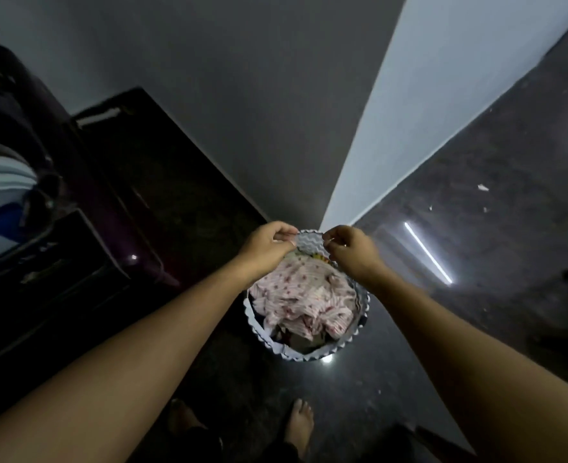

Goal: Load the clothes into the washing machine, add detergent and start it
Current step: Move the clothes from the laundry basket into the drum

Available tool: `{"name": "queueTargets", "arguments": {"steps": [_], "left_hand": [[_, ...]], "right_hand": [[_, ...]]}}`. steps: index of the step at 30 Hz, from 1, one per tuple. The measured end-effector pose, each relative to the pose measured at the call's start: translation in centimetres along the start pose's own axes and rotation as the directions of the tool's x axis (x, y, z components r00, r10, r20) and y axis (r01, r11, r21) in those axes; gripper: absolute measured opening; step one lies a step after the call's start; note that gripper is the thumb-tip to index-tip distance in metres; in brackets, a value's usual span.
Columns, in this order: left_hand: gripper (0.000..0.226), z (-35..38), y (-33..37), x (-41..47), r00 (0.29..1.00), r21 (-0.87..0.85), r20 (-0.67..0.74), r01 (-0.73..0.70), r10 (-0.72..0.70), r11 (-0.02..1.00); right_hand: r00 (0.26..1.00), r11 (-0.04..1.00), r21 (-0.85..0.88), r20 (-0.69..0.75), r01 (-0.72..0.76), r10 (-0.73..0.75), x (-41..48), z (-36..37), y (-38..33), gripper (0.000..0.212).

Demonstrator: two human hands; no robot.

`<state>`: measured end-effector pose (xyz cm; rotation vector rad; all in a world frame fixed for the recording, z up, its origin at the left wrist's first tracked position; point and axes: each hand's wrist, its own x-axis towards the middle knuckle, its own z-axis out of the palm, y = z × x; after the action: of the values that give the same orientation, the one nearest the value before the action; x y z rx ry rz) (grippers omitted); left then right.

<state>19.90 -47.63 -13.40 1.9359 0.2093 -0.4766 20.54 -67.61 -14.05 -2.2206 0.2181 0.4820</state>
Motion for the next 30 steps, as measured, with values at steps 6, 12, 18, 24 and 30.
{"name": "queueTargets", "arguments": {"steps": [6,12,18,24,30], "left_hand": [[0.019,6.8,-11.4,4.5,0.976,0.108,0.117,0.174,-0.186,0.979],[0.044,11.4,-20.3,7.4,0.936,0.287,0.197,0.228,-0.29,0.93],[0.068,14.0,-25.4,7.6,0.883,0.345,0.298,0.255,-0.363,0.903],[0.077,13.2,-25.7,7.0,0.941,0.306,0.229,0.172,-0.248,0.936],[0.127,12.1,-21.6,7.2,0.983,0.386,0.115,0.086,-0.141,0.918]], "right_hand": [[0.994,0.996,-0.032,0.063,-0.089,0.091,2.3,6.0,12.3,0.014],[0.982,0.972,-0.235,0.181,-0.006,0.05,4.2,11.9,20.0,0.056],[0.961,0.776,-0.604,0.276,0.181,-0.009,5.7,16.7,23.0,0.065],[0.991,0.99,-0.101,0.09,-0.095,0.104,5.9,16.7,21.5,0.018],[0.944,0.494,0.813,0.197,-0.308,0.264,5.0,11.8,13.3,0.029]]}}
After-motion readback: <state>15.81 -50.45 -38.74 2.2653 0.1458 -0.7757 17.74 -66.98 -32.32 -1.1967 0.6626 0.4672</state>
